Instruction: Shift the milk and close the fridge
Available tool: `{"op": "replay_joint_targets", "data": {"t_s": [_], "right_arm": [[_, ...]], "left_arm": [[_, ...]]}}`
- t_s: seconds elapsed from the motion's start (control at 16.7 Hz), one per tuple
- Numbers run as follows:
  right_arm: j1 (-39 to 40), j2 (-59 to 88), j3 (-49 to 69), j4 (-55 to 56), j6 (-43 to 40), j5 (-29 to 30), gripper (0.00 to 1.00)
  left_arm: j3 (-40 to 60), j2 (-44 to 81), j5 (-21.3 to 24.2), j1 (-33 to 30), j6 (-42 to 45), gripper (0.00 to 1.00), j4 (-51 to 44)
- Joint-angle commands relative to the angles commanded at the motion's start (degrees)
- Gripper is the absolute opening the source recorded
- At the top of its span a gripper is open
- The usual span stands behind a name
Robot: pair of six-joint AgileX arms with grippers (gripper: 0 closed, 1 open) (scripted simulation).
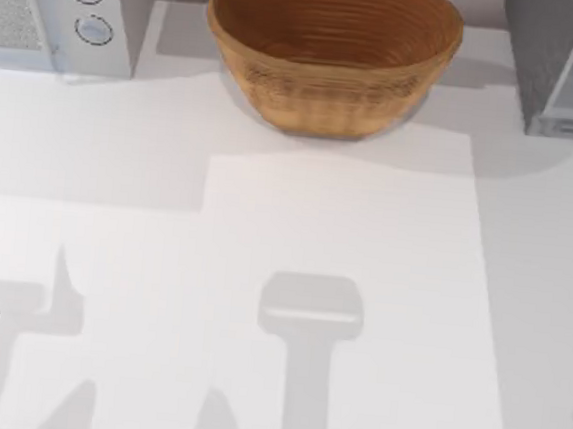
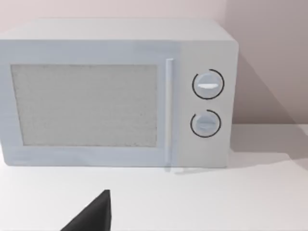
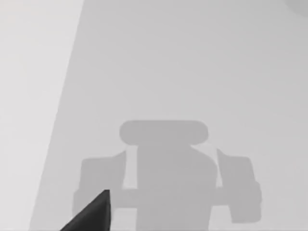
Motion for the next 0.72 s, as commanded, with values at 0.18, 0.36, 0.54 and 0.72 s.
{"op": "replay_joint_targets", "data": {"t_s": [0.18,0.36,0.54,0.72], "right_arm": [[-14.6,15.5,5.8,1.0,-16.3,-8.8,1.0],[-31.4,35.3,11.7,1.8,-37.5,-17.7,1.0],[-49.4,56.4,17.3,1.8,-59.0,-25.9,1.0],[-65.7,75.1,22.3,1.2,-76.3,-32.9,1.0]], "left_arm": [[0.0,0.0,0.0,0.0,0.0,1.0,0.0],[0.0,0.0,0.0,0.0,0.0,1.0,0.0],[0.0,0.0,0.0,0.0,0.0,1.0,0.0],[0.0,0.0,0.0,0.0,0.0,1.0,0.0]]}}
